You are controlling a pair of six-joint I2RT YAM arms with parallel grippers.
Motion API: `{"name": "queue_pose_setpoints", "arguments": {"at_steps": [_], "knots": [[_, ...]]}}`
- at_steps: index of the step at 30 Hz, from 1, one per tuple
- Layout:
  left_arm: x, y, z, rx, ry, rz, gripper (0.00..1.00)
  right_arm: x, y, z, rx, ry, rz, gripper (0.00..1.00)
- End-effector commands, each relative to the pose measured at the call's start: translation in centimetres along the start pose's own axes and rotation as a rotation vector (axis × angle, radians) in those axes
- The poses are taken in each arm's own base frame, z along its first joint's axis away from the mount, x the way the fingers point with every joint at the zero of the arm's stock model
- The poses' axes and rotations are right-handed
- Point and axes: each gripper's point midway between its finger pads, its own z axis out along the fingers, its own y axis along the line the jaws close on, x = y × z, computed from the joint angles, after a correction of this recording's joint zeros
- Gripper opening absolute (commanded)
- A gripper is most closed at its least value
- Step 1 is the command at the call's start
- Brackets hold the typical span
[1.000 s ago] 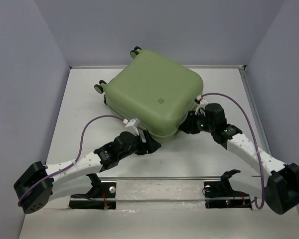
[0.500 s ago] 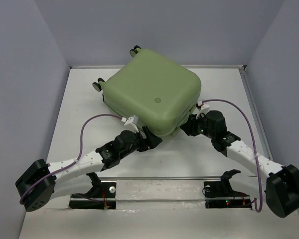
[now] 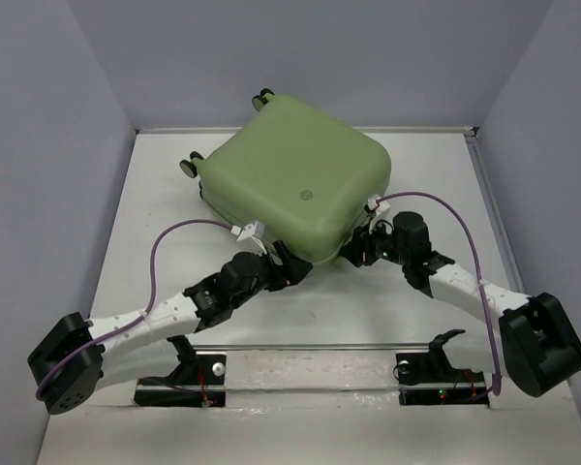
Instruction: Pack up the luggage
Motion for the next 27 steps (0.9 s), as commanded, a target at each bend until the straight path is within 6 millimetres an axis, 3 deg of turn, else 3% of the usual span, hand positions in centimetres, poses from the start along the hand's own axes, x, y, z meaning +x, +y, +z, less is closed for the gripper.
{"name": "queue_pose_setpoints", "arguments": {"at_steps": [1, 11, 16, 24, 27], "knots": [[-3.2, -2.6, -0.3, 0.038, -0.104, 0.027, 0.86, -2.8, 1.8, 0.5, -0.105, -0.084, -0.089, 0.49], [-4.9, -2.6, -0.6, -0.011, -0.153, 0.081, 0.86, -3.5, 2.2, 0.7, -0.141, -0.162, -0.117, 0.5], [-5.6, -2.6, -0.5, -0.024, -0.174, 0.096, 0.86, -4.6, 4.1, 0.6, -0.254, -0.251, -0.142, 0.49], [-6.3, -2.9, -0.1, -0.037, -0.19, 0.106, 0.86, -6.2, 4.8, 0.1, -0.277, -0.318, -0.154, 0.1], [-6.6, -2.8, 0.1, -0.048, -0.201, 0.113, 0.86, -6.3, 4.9, -0.7, -0.256, -0.33, -0.121, 0.07]]}}
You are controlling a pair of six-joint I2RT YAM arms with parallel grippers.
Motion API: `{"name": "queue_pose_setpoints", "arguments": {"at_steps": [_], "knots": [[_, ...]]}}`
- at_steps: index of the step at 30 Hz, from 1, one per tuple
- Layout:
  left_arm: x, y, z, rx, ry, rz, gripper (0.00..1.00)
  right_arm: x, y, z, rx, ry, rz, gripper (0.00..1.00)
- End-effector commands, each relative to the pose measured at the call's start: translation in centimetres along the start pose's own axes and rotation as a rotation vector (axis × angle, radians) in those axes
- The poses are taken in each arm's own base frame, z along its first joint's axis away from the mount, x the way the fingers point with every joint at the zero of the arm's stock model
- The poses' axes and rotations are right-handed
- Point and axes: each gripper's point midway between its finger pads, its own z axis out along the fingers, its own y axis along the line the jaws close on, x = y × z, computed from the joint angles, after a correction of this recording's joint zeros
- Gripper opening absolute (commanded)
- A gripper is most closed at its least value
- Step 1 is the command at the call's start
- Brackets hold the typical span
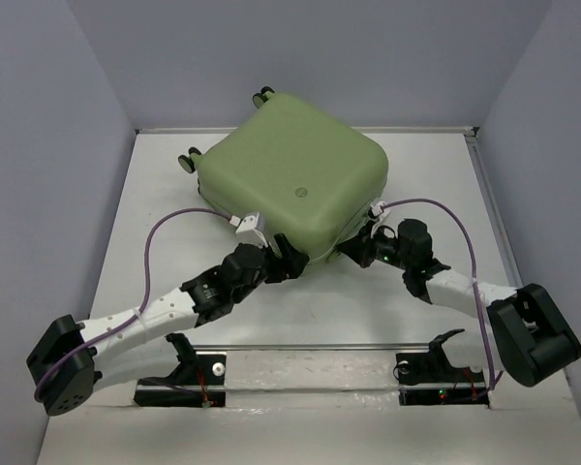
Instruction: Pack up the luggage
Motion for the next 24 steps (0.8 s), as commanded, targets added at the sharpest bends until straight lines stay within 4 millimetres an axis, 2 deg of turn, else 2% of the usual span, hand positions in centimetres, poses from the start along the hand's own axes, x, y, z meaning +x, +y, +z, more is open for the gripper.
{"name": "queue_pose_setpoints", "arguments": {"at_steps": [1, 3, 4, 5, 8, 9, 10, 12, 14, 17, 18, 19, 21, 24], "knots": [[-4.3, -2.5, 0.5, 0.034, -0.141, -0.022, 0.86, -5.5, 3.1, -0.8, -0.094, -0.192, -0.044, 0.07], [-4.9, -2.8, 0.7, 0.036, -0.155, -0.015, 0.85, -5.3, 3.4, -1.7, -0.065, -0.197, -0.015, 0.07], [-5.1, -3.0, 0.7, 0.039, -0.16, -0.012, 0.85, -4.7, 3.8, -1.9, -0.063, -0.18, 0.009, 0.07], [-5.7, -3.5, 0.8, 0.048, -0.172, -0.012, 0.85, -3.1, 3.8, -2.1, -0.033, -0.127, 0.048, 0.07], [-6.3, -4.2, 1.1, 0.058, -0.186, -0.006, 0.85, -1.9, 5.6, -2.6, -0.043, -0.087, 0.077, 0.07], [-6.2, -4.3, 1.4, 0.057, -0.18, -0.001, 0.85, -0.5, 5.2, -2.7, 0.014, -0.044, 0.098, 0.07], [-6.5, -4.7, 1.5, 0.066, -0.181, 0.0, 0.85, 0.0, 5.4, -2.8, 0.038, -0.031, 0.084, 0.07], [-6.5, -5.0, 1.5, 0.074, -0.178, -0.001, 0.85, 0.6, 3.3, -3.1, 0.159, -0.031, 0.091, 0.07], [-6.4, -5.0, 1.5, 0.076, -0.177, -0.005, 0.85, 0.2, 2.5, -3.1, 0.2, -0.037, 0.072, 0.08], [-6.3, -4.4, 1.0, 0.064, -0.175, -0.003, 0.85, -1.1, -0.6, -2.9, 0.33, -0.061, 0.073, 0.13], [-6.5, -4.3, 0.8, 0.061, -0.184, -0.003, 0.85, -0.9, -1.6, -2.7, 0.36, -0.049, 0.08, 0.15], [-6.5, -4.0, 0.7, 0.051, -0.184, 0.001, 0.85, -2.0, -2.7, -2.8, 0.394, -0.07, 0.075, 0.2], [-6.5, -3.6, 0.5, 0.046, -0.186, 0.002, 0.85, -2.0, -3.6, -2.3, 0.405, -0.045, 0.013, 0.31], [-6.5, -3.5, 0.3, 0.051, -0.189, 0.002, 0.85, -3.2, -3.1, -1.3, 0.334, -0.053, -0.077, 0.42]]}}
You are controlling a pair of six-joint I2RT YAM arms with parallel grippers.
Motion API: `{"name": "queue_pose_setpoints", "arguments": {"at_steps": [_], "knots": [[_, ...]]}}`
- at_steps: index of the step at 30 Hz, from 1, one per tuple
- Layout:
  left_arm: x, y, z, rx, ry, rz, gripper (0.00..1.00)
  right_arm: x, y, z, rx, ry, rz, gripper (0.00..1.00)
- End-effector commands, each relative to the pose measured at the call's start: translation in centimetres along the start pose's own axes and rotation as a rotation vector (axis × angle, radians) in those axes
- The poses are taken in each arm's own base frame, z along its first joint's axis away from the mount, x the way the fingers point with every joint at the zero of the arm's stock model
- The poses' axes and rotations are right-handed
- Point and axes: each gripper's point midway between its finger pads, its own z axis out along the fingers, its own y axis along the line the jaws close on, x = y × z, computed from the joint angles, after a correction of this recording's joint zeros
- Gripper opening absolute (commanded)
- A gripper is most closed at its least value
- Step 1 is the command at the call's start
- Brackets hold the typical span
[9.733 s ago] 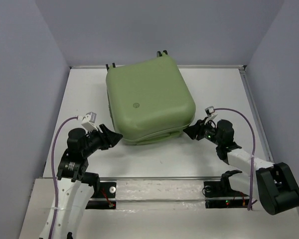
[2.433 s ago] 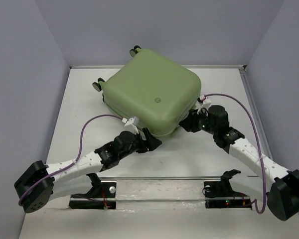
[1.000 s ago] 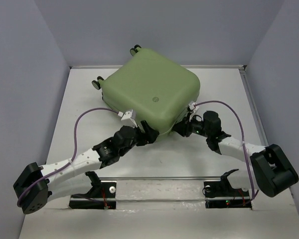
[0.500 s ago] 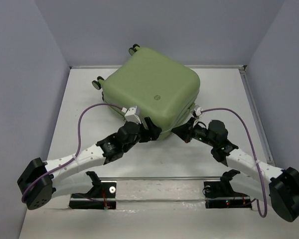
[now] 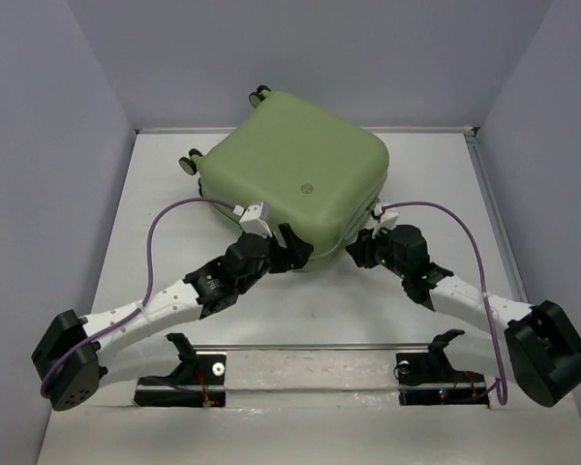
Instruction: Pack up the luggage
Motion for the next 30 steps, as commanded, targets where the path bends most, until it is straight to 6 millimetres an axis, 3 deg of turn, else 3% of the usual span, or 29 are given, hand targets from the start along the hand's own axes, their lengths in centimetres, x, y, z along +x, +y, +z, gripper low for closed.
{"name": "queue_pose_setpoints", "arguments": {"at_steps": [1, 5, 8, 11, 13, 15, 17, 19, 20, 21, 27, 29, 30], "knots": [[-4.7, -1.5, -0.5, 0.041, -0.169, -0.029, 0.85, -4.3, 0.5, 1.3, -0.046, -0.11, -0.17, 0.47], [-4.1, -1.1, -0.2, 0.042, -0.153, -0.031, 0.85, -5.5, 2.5, 2.1, -0.173, -0.176, -0.284, 0.56], [-3.6, -0.7, 0.0, 0.03, -0.142, -0.024, 0.85, -5.1, 3.2, 3.0, -0.23, -0.168, -0.315, 0.58], [-3.4, -0.2, 0.2, 0.017, -0.136, -0.021, 0.85, -7.7, 4.8, 2.8, -0.297, -0.303, -0.34, 0.58], [-3.4, -0.1, 0.1, 0.012, -0.139, -0.022, 0.85, -8.3, 5.4, 2.3, -0.326, -0.353, -0.327, 0.56], [-3.5, 0.1, 0.1, 0.005, -0.139, -0.02, 0.85, -9.9, 6.3, 1.7, -0.355, -0.423, -0.346, 0.52], [-3.6, 0.2, 0.1, -0.002, -0.14, -0.018, 0.85, -10.8, 7.5, 1.2, -0.415, -0.443, -0.323, 0.35], [-3.6, 0.4, 0.2, -0.011, -0.143, -0.017, 0.85, -11.4, 8.4, 0.8, -0.46, -0.464, -0.321, 0.24], [-3.6, 0.6, 0.3, -0.018, -0.146, -0.02, 0.85, -11.6, 8.7, 0.6, -0.476, -0.475, -0.31, 0.13], [-3.6, 0.6, 0.3, -0.019, -0.147, -0.02, 0.85, -11.6, 9.0, 0.4, -0.495, -0.476, -0.308, 0.09], [-4.1, 0.7, 0.9, -0.013, -0.162, -0.028, 0.85, -12.0, 10.1, -1.7, -0.54, -0.47, -0.252, 0.07], [-4.7, 0.2, 1.1, -0.006, -0.172, -0.024, 0.85, -13.0, 10.3, -2.9, -0.53, -0.472, -0.243, 0.07], [-4.9, -0.2, 1.2, 0.003, -0.171, -0.022, 0.85, -12.4, 10.2, -2.8, -0.52, -0.405, -0.21, 0.07]]}}
